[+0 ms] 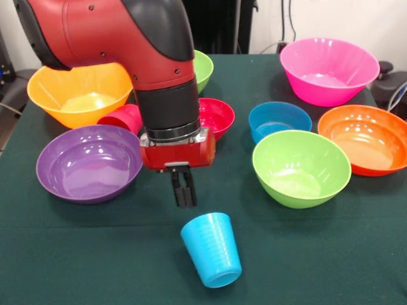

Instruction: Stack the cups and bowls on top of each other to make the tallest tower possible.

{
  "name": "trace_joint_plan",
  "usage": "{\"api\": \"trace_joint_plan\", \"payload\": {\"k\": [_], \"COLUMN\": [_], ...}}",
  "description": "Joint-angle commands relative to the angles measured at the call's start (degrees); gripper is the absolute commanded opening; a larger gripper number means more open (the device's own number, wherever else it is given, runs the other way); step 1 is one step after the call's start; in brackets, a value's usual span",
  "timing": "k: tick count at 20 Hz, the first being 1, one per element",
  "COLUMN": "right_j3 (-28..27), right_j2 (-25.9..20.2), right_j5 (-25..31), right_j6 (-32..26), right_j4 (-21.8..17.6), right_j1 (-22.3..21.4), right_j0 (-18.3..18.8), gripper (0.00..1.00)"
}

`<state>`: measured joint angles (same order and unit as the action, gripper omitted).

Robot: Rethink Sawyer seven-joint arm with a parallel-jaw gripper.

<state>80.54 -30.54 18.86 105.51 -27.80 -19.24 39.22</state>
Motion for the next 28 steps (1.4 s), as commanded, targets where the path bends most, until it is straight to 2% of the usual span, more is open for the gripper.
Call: {"api": "trace_joint_plan", "payload": {"k": [1, 7, 17, 18, 25, 28], "right_j3": [0.9, -0.9, 1.6, 2.0, 2.4, 3.7], "right_j2": [-3.2, -3.2, -1.1, -0.8, -0.4, -0.6], "right_j5": [-3.3, -3.8, -5.8, -6.2, -6.1, -5.8], "right_j6": [-6.2, -5.2, -1.7, -1.3, -1.7, -1.7], "right_j4": [-6.0, -6.9, -7.6, -7.5, -7.8, -7.6], "right_j1": [5.9, 6.9, 4.2, 3.9, 3.6, 1.8], "right_j0": [-0.4, -1.3, -2.6, -2.7, -2.6, -2.3], "gripper": [0.00, 0.00, 0.00, 1.00, 1.00, 1.00]}}
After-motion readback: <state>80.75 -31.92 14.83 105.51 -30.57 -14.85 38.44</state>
